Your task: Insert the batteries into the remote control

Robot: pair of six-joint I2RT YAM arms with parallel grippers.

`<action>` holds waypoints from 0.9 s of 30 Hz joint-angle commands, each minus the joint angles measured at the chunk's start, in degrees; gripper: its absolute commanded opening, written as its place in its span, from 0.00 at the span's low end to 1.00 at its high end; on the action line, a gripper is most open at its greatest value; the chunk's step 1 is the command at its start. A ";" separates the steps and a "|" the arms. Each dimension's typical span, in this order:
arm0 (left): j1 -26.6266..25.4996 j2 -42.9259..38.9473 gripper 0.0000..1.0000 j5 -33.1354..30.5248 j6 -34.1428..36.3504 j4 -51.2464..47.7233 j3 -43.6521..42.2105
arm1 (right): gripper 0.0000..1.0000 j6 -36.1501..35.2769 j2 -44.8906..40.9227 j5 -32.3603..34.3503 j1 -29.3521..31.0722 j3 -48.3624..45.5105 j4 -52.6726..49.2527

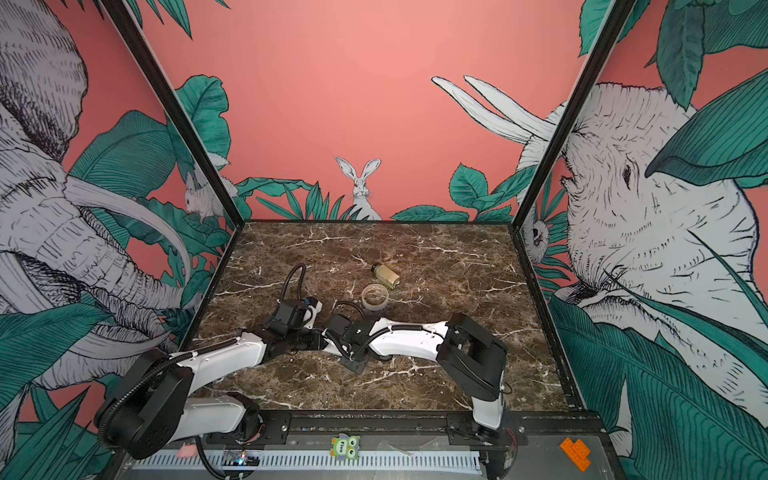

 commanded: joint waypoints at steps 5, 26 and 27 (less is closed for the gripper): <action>0.01 1.99 0.43 0.36 0.11 -3.39 -1.87 | 0.05 -0.16 3.14 4.90 -0.23 0.63 -3.13; 0.02 1.48 0.43 0.27 0.51 -3.57 -2.22 | 0.02 0.39 5.43 2.74 -0.30 0.63 -2.96; 0.01 1.51 0.43 0.29 0.48 -3.58 -2.36 | 0.02 0.31 5.43 2.63 -0.31 0.63 -2.95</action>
